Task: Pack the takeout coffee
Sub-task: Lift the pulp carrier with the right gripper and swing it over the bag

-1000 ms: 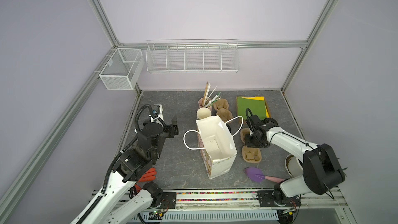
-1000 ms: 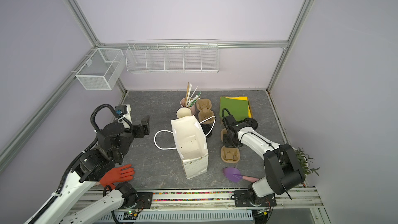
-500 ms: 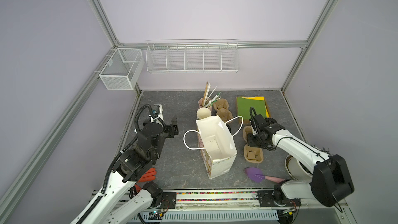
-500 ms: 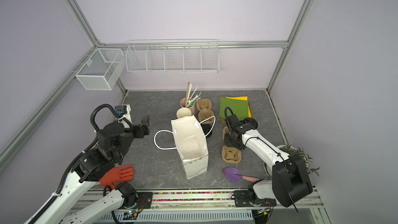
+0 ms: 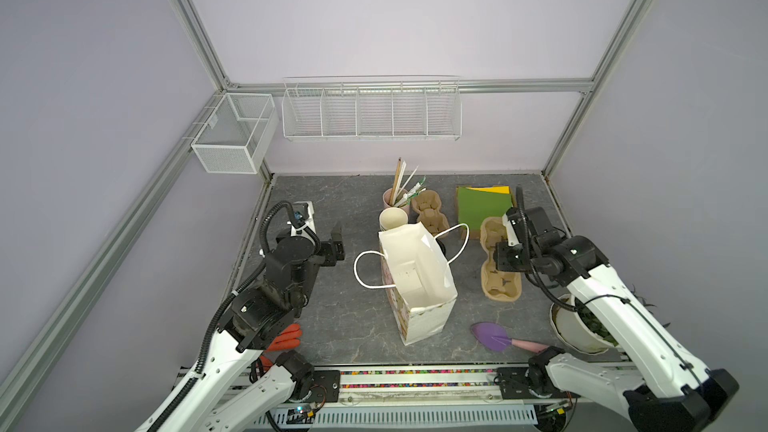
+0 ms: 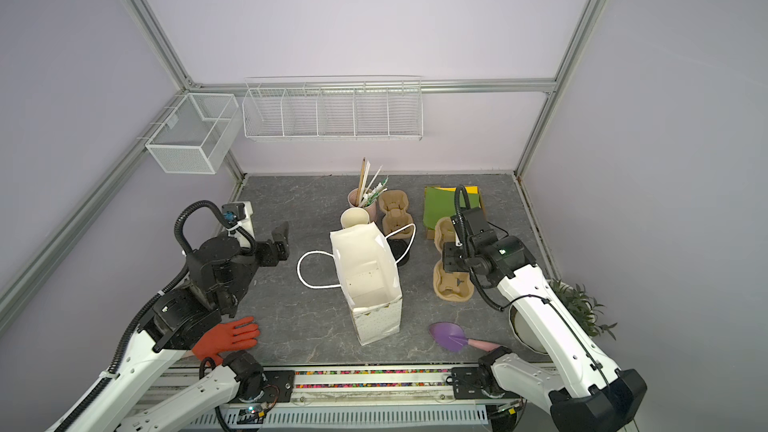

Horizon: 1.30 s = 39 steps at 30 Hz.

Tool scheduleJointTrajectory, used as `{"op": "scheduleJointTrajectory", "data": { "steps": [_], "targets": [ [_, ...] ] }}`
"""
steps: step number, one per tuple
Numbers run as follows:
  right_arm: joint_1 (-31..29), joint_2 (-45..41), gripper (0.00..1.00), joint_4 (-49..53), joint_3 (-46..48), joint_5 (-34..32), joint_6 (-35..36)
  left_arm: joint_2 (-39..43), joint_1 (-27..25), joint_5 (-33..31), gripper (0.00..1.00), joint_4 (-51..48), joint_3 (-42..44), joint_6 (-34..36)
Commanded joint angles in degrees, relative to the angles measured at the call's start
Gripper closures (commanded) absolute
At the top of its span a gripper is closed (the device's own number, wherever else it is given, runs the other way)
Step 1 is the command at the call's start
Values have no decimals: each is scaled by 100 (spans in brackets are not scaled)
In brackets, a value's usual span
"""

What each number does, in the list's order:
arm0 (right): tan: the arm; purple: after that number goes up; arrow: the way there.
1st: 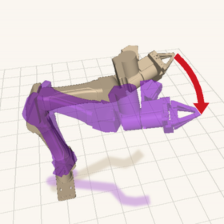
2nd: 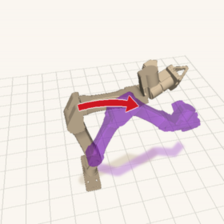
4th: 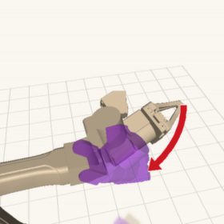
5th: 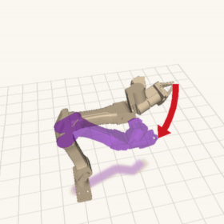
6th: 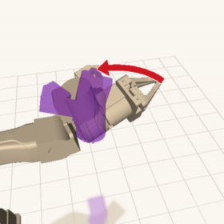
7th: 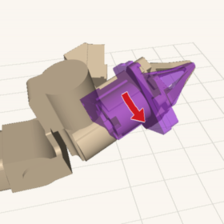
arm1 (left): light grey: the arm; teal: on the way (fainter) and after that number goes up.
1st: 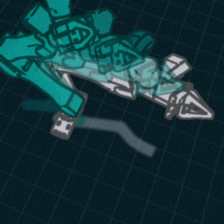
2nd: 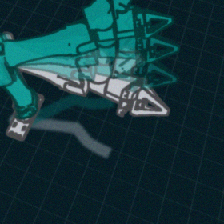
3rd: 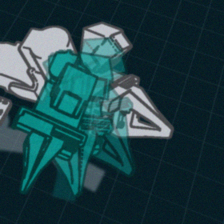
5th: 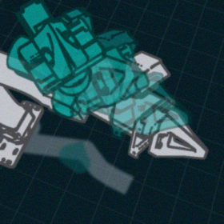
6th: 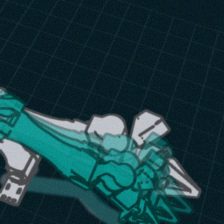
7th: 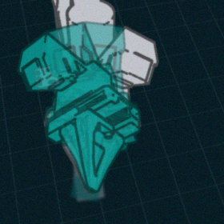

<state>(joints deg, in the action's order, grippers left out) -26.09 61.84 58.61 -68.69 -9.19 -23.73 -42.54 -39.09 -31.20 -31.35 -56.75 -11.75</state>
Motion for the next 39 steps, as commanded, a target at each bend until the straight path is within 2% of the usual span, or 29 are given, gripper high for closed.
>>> {"op": "scheduleJointTrajectory", "data": {
  "steps": [1, 14, 20, 26, 33, 39],
  "targets": [
    [-115, -222, 72, 462, -423, -54, 169, 18, -2, 24, 11, 68, 50, 23],
    [-492, -509, 72, 721, -1956, 62, 515, 11, -2, 75, 11, 72, 50, 9],
    [-820, -11, 71, 811, -2850, 465, 492, 9, -2, 72, 11, 71, 42, 9],
    [-1563, 662, 72, 807, -3808, 323, 454, 12, -2, 52, 11, 77, 59, 15],
    [-2788, 1751, 72, 1019, -4938, -276, 417, -9, -2, 35, 11, 65, 59, 24],
    [-3276, 2351, 72, 986, -4967, -399, 249, 15, -2, 22, 11, 68, 68, 32]
  ]
}}
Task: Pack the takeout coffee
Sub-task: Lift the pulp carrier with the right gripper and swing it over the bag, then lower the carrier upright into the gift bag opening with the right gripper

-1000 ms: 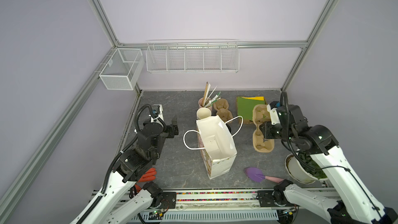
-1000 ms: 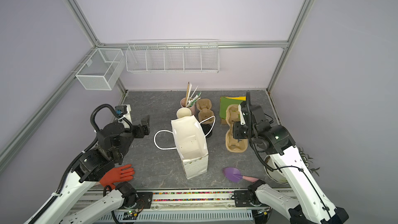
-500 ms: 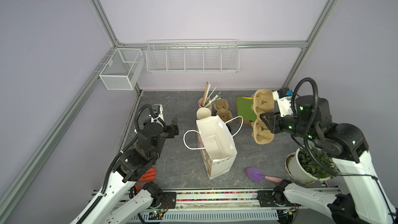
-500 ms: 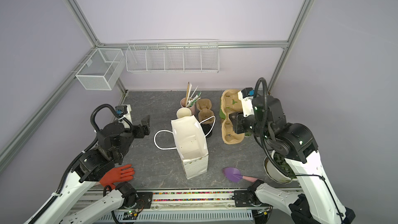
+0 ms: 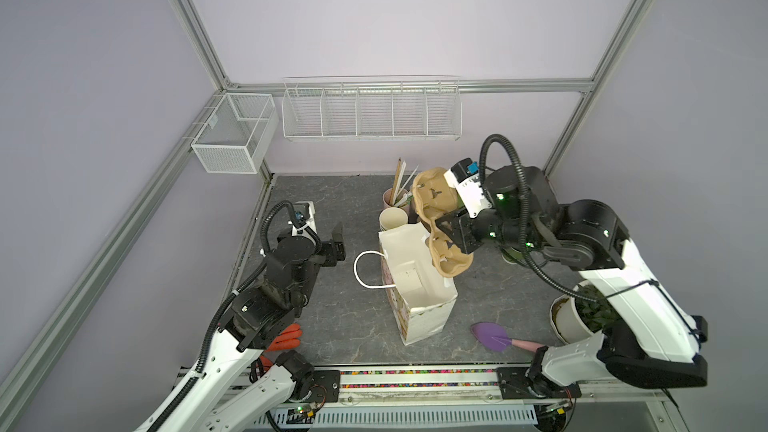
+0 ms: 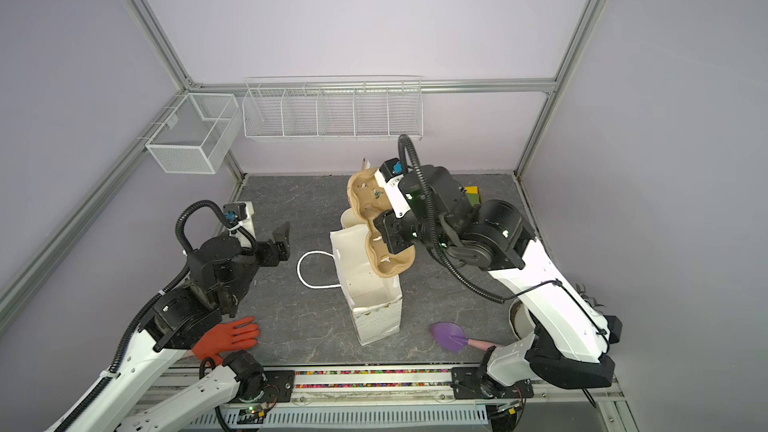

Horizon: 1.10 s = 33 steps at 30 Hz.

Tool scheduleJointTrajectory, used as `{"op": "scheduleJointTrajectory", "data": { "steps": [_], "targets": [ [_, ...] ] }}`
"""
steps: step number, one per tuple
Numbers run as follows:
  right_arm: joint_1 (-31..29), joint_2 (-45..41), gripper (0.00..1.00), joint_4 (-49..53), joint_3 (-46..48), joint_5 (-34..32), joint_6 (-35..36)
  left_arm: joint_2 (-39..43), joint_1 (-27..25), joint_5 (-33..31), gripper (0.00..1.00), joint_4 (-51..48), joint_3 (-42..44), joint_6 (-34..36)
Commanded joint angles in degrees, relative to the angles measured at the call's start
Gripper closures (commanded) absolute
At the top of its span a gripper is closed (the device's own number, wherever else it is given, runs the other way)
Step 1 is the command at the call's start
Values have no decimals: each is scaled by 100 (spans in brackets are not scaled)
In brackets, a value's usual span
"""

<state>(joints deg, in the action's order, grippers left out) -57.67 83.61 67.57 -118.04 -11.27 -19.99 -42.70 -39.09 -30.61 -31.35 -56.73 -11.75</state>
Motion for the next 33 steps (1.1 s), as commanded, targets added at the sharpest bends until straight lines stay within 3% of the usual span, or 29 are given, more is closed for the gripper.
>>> {"op": "scheduleJointTrajectory", "data": {
  "steps": [1, 33],
  "targets": [
    [-154, 226, 72, 72, 25, -200, -161, 32, -2, -37, 11, 72, 70, 33],
    [-539, 791, 73, 61, 1187, -439, -1055, 16, -2, 16, 11, 68, 66, 39]
  ]
}}
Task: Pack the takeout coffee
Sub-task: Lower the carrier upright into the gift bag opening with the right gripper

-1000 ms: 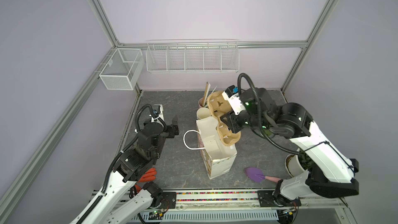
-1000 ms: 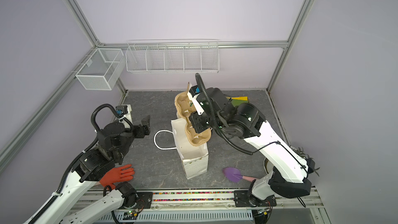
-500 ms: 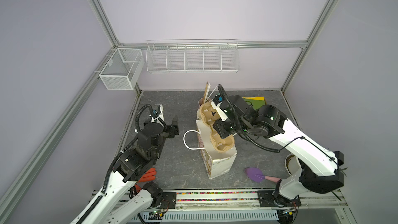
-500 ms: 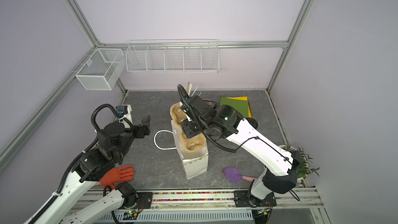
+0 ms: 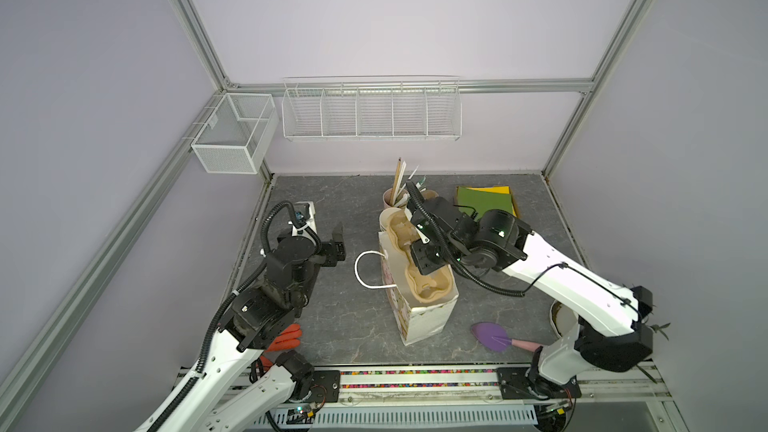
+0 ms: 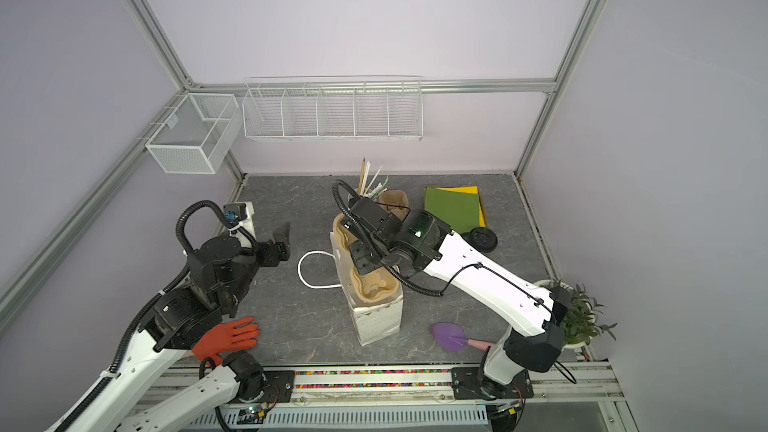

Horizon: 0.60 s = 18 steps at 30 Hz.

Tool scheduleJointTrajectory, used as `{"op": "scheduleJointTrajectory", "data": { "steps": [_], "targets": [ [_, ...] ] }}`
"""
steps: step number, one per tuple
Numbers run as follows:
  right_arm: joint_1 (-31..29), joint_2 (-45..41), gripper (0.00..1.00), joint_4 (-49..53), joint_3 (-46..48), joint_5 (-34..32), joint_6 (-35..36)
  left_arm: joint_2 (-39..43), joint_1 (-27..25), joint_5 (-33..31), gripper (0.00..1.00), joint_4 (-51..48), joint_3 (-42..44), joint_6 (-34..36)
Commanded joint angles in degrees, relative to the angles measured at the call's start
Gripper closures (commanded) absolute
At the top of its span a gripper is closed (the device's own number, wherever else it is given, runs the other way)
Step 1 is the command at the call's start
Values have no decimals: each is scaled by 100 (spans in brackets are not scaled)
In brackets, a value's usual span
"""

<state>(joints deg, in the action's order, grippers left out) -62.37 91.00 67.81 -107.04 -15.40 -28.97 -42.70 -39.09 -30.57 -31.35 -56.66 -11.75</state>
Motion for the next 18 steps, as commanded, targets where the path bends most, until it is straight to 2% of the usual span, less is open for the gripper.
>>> {"op": "scheduleJointTrajectory", "data": {
  "steps": [1, 18],
  "targets": [
    [-86, 79, 73, 63, 93, -16, -164, 14, -2, 15, 11, 66, 59, 33],
    [-103, 353, 73, 333, 289, 97, -214, 16, -2, 33, 11, 58, 50, 39]
  ]
}}
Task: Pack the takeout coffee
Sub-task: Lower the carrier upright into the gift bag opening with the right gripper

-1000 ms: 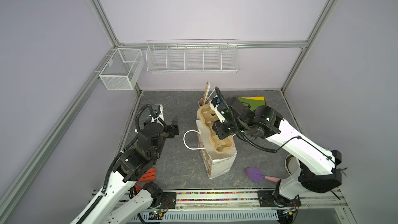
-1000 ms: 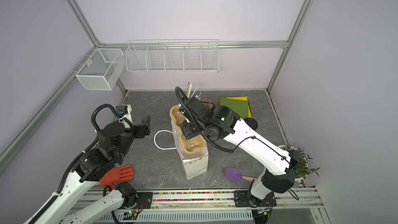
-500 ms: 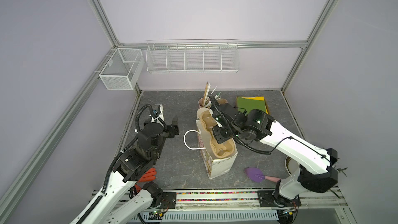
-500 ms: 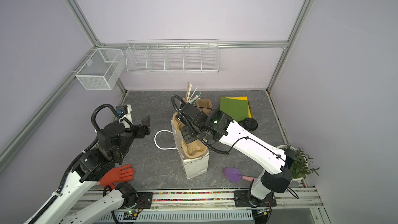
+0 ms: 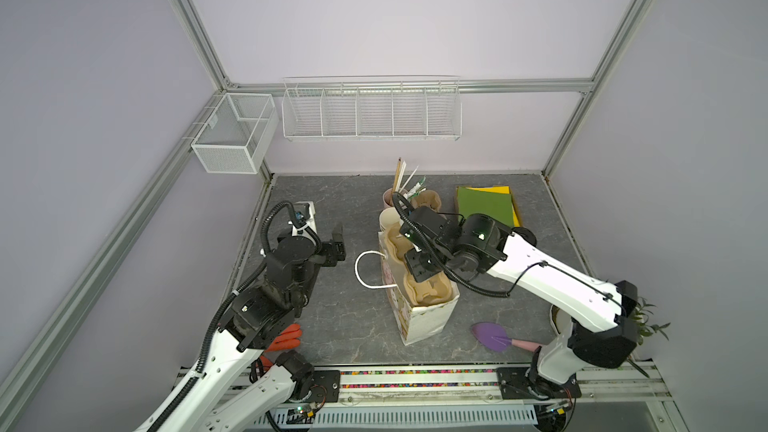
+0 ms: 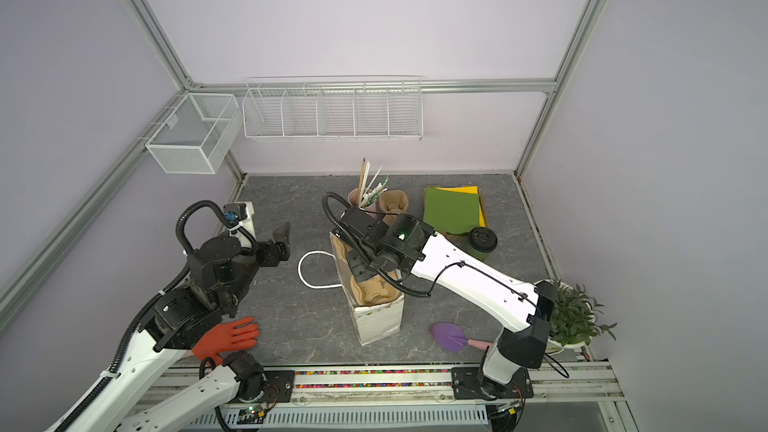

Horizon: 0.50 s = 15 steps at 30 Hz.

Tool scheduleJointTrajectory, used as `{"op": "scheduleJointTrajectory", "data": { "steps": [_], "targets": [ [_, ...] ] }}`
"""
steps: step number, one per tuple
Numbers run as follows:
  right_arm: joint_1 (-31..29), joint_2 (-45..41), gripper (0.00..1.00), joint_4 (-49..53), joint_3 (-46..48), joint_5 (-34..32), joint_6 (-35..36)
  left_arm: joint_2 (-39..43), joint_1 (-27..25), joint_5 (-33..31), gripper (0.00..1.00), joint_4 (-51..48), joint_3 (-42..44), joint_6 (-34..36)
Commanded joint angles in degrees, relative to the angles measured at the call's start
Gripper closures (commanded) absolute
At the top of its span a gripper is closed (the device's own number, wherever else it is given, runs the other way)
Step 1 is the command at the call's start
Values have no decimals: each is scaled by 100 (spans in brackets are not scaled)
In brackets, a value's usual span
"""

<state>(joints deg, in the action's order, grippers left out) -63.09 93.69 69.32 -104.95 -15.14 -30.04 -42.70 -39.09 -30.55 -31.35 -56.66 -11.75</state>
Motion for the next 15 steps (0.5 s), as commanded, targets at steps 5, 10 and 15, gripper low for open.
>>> {"op": "scheduleJointTrajectory", "data": {
  "steps": [5, 10, 15],
  "targets": [
    [-28, 217, 73, 300, 137, 98, -51, 14, -2, 40, 11, 54, 50, 33],
    [6, 372, 72, 371, 185, 159, -10, 3, -2, 40, 11, 59, 50, 35],
    [30, 465, 72, 370, 240, 203, 16, 5, -2, 42, 11, 55, 50, 42]
  ]
}}
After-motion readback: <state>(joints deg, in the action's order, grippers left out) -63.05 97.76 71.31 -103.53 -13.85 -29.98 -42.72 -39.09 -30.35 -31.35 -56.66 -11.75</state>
